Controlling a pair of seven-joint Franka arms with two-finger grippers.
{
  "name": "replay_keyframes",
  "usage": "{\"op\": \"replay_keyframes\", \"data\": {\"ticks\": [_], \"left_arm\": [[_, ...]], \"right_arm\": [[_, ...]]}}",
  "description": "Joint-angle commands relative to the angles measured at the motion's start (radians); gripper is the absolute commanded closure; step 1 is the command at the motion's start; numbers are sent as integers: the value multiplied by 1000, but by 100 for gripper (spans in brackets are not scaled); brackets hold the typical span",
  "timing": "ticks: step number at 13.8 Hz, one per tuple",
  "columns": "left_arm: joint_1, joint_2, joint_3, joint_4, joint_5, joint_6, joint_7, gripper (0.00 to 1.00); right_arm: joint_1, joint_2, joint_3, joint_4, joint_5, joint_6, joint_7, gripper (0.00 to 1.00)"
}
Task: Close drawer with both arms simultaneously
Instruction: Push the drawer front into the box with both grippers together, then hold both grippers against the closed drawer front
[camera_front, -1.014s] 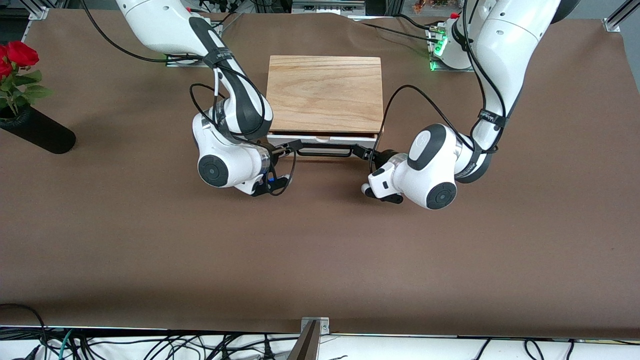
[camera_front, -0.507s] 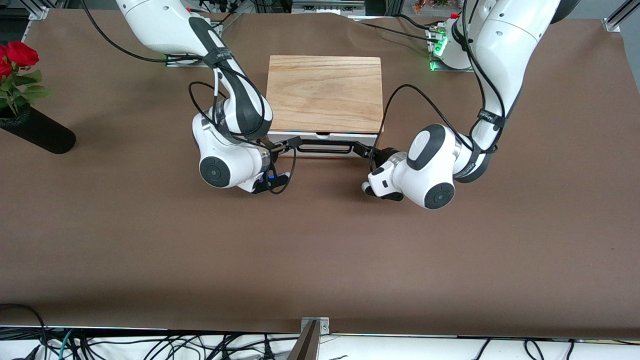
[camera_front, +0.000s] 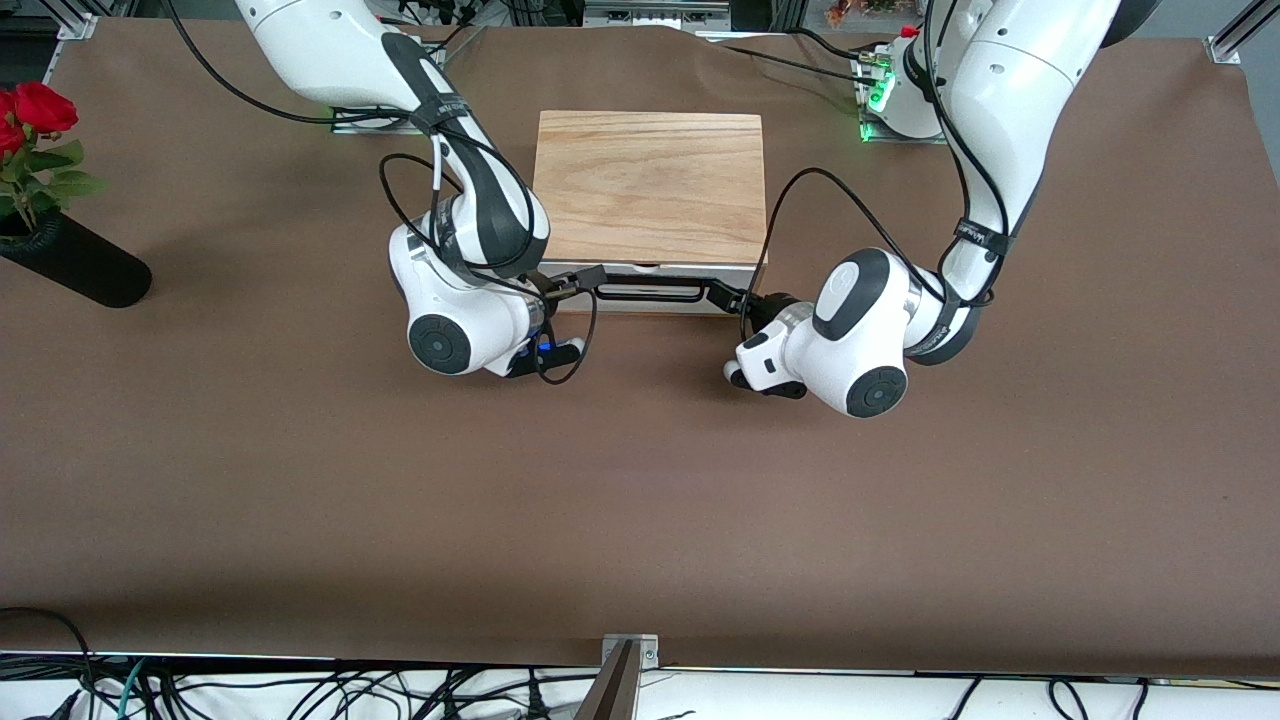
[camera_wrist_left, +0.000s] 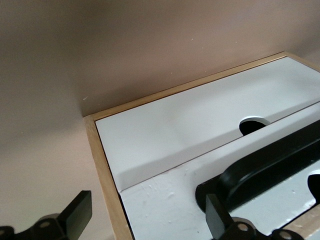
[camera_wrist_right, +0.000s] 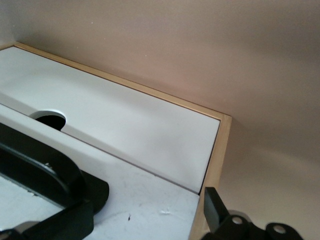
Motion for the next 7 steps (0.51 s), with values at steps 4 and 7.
{"op": "replay_keyframes", "data": {"ticks": [4,7], "left_arm": [[-2,-2,3,-34,-12,3,-5,0],[-2,-2,3,-34,-12,2,-5,0]], "right_arm": [[11,-18,6,-21,2,-45,27,0],[11,-20,6,-21,6,-45,28,0]]}}
